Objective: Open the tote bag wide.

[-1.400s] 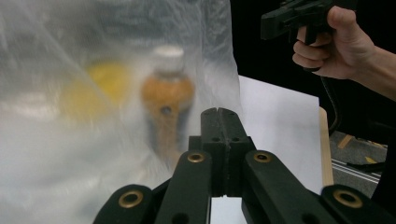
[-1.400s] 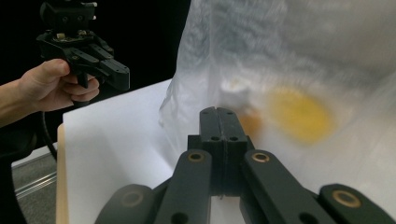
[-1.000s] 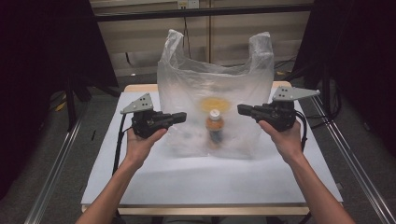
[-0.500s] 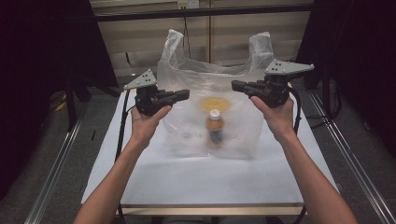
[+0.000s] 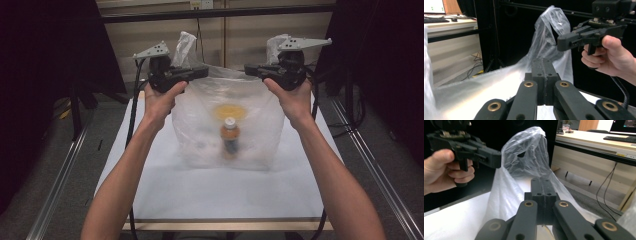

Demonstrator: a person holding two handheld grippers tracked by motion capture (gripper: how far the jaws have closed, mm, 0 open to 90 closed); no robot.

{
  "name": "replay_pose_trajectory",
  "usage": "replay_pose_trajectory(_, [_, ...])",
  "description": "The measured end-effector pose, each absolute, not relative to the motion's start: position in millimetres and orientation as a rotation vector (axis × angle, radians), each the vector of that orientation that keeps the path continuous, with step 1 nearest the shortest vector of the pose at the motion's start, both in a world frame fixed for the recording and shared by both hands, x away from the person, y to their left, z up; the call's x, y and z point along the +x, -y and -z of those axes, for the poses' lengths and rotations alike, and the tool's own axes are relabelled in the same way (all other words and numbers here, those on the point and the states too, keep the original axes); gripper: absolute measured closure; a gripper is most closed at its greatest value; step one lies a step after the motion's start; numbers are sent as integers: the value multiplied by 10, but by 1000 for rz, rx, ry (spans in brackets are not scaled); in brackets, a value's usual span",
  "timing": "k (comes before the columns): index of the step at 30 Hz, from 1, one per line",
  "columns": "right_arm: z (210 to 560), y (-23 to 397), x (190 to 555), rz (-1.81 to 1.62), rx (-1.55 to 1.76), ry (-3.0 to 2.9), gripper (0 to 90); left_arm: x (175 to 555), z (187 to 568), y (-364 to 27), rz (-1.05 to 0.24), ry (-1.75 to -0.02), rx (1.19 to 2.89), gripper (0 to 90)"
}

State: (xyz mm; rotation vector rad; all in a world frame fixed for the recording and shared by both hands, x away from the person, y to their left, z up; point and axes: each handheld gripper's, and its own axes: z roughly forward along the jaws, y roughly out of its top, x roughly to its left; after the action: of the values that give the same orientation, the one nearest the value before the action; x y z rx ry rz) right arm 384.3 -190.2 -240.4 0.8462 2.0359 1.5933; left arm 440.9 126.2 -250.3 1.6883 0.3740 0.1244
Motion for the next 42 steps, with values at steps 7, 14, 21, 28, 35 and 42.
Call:
replay_pose_trajectory(7, [2527,1848,3983,-1492,910,-2103,900,4656,2596,-1093,-85,-412,1770,900])
replay_pose_trajectory(14, [2825,1845,3997,-1473,938,-2197,900,4651,2898,-995,-37,-408,1871,900])
replay_pose_trajectory(21, [3059,1816,3971,-1454,958,-2242,900,4629,3165,-936,-1,-421,1935,900])
replay_pose_trajectory(28, [3330,1818,3984,-1453,988,-2253,900,4575,3448,-888,13,-421,2001,900])
replay_pose_trajectory(35, [3541,1774,3924,-1459,975,-2302,900,4440,3590,-817,42,-395,2024,900])
replay_pose_trajectory(42, [3710,1779,3829,-1480,976,-2329,900,4367,3824,-878,66,-412,2049,900])
